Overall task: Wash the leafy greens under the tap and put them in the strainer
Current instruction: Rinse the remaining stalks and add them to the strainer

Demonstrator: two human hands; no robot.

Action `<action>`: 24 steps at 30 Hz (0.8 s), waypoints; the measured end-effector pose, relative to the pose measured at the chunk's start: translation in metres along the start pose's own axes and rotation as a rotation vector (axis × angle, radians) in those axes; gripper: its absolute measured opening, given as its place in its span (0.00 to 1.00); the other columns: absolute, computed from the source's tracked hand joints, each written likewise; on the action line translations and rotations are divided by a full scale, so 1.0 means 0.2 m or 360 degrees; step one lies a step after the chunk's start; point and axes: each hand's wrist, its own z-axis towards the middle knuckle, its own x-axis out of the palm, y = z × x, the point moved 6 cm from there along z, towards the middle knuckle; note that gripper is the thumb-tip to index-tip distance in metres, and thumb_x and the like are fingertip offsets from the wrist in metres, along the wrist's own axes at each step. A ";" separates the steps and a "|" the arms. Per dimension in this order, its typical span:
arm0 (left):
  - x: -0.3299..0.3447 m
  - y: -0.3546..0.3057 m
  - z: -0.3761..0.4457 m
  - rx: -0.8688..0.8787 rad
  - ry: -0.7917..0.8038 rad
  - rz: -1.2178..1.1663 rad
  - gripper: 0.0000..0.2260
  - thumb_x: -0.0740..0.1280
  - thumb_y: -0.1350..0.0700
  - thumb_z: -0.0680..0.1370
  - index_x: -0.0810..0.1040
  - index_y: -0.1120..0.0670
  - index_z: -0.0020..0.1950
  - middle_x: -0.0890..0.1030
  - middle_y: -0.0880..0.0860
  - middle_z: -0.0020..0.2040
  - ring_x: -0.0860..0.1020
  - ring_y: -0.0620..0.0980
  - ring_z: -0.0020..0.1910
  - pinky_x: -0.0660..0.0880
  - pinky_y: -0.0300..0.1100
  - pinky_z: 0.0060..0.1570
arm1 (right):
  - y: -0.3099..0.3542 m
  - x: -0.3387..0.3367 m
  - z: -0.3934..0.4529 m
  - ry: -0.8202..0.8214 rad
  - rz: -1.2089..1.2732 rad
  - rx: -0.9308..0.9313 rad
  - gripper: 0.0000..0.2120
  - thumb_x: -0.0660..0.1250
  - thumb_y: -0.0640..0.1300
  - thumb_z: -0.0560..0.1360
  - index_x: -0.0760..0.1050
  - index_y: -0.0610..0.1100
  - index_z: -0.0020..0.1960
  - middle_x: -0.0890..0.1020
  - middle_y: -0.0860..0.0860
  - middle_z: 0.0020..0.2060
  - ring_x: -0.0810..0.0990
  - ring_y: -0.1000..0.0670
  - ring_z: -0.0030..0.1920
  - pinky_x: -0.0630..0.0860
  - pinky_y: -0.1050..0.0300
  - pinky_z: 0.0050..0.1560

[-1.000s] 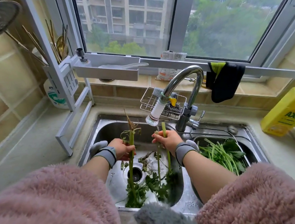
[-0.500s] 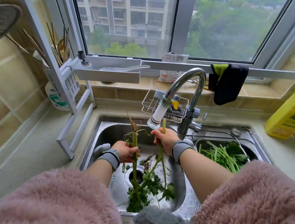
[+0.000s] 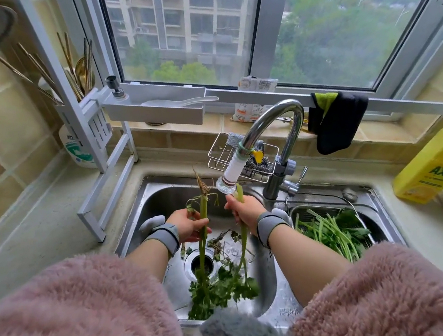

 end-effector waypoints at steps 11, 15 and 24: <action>0.04 -0.04 0.00 0.0112 -0.0065 0.0174 0.06 0.70 0.59 0.74 0.74 0.55 0.40 0.80 0.54 0.36 0.78 0.49 0.37 0.74 0.38 0.37 | 0.03 0.05 -0.02 0.0054 -0.0001 -0.0222 0.13 0.72 0.43 0.71 0.80 0.37 0.53 0.79 0.53 0.35 0.75 0.55 0.36 0.72 0.61 0.41; 0.06 -0.04 0.00 0.0099 -0.0001 0.0204 0.04 0.69 0.59 0.75 0.77 0.55 0.41 0.81 0.54 0.39 0.78 0.49 0.38 0.74 0.38 0.38 | 0.03 0.05 -0.01 0.0027 -0.0029 -0.0206 0.13 0.72 0.42 0.72 0.79 0.38 0.54 0.80 0.51 0.37 0.78 0.52 0.39 0.76 0.54 0.49; 0.11 -0.05 -0.02 0.0140 0.0154 0.0152 0.01 0.69 0.61 0.74 0.78 0.56 0.43 0.82 0.56 0.42 0.80 0.49 0.39 0.76 0.34 0.34 | 0.02 0.07 -0.02 0.0066 -0.0017 -0.0204 0.11 0.72 0.41 0.71 0.80 0.39 0.52 0.80 0.49 0.39 0.78 0.49 0.43 0.77 0.52 0.52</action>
